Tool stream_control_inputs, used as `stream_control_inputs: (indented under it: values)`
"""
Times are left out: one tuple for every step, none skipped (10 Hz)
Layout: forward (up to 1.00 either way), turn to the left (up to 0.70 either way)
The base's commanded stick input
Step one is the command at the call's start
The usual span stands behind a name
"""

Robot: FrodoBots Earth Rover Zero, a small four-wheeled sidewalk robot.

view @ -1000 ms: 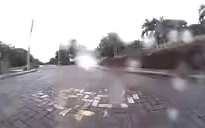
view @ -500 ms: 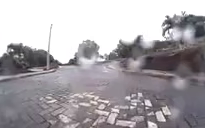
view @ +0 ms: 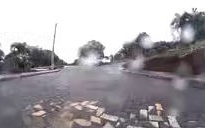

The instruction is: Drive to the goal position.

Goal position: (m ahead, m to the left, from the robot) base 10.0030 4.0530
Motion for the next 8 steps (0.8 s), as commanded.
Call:
stream_control_inputs:
  values:
    - [0.85,0.00]
    - [0.85,0.00]
    - [0.85,0.00]
    - [0.85,0.00]
    - [0.85,0.00]
    - [0.85,0.00]
    - [0.85,0.00]
    - [0.85,0.00]
